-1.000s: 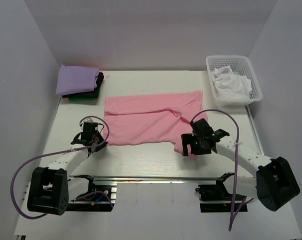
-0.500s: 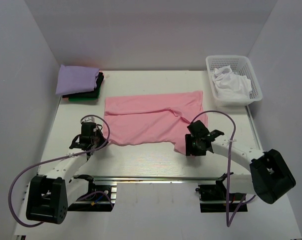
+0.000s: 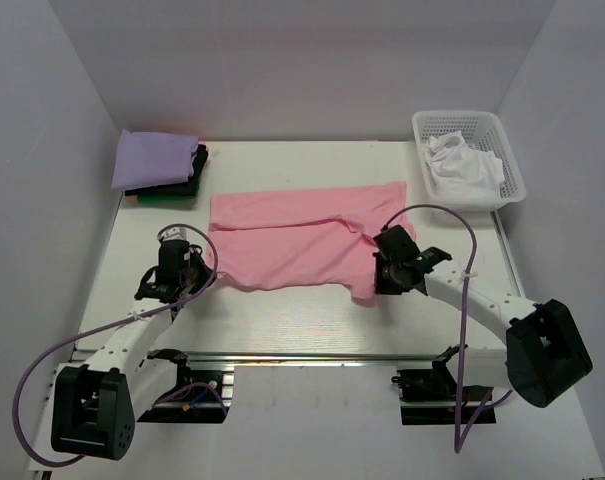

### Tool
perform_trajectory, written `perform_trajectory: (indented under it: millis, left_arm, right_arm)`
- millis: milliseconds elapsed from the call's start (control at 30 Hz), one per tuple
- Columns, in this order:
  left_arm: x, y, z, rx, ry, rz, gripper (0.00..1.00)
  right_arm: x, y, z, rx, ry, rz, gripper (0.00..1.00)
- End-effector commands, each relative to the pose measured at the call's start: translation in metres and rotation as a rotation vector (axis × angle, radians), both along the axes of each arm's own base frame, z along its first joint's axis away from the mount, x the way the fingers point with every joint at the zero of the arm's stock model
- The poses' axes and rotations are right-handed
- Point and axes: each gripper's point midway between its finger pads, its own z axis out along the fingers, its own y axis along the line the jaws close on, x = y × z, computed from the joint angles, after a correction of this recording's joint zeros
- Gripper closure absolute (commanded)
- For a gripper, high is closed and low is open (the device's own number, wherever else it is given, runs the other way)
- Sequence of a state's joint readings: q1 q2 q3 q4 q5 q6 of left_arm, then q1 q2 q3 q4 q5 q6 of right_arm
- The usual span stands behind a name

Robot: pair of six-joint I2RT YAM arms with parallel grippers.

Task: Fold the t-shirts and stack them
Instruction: Fold the other side of the tshirt into a rectangle

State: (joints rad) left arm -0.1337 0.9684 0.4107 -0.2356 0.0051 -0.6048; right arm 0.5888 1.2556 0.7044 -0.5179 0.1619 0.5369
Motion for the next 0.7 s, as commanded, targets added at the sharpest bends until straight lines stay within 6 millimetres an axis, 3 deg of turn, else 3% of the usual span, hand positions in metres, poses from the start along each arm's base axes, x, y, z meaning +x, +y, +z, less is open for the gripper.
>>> perform_trajectory:
  millis: [0, 267, 300, 333, 633, 667]
  left_arm:
    - [0.024, 0.003, 0.034, -0.007, -0.094, 0.047, 1.0]
    - [0.062, 0.009, 0.054, 0.008, -0.144, 0.109, 1.0]
    - [0.066, 0.01, 0.048, 0.018, -0.118, 0.115, 1.0]
    - [0.074, 0.009, 0.055, 0.016, -0.128, 0.116, 1.0]
    - [0.113, 0.02, 0.053, 0.045, -0.121, 0.182, 1.0]
    - [0.116, 0.025, 0.053, 0.053, -0.119, 0.199, 1.0]
  right_arm:
    - [0.031, 0.009, 0.031, 0.024, -0.089, 0.009, 1.0]
    - [0.091, 0.004, 0.059, 0.063, -0.192, -0.048, 1.0]
    - [0.099, 0.005, 0.065, 0.064, -0.206, -0.049, 1.0]
    - [0.11, -0.002, 0.066, 0.055, -0.207, -0.065, 1.0]
    - [0.163, -0.015, 0.084, 0.086, -0.225, -0.107, 1.0]
    - [0.176, -0.018, 0.087, 0.085, -0.233, -0.108, 1.0]
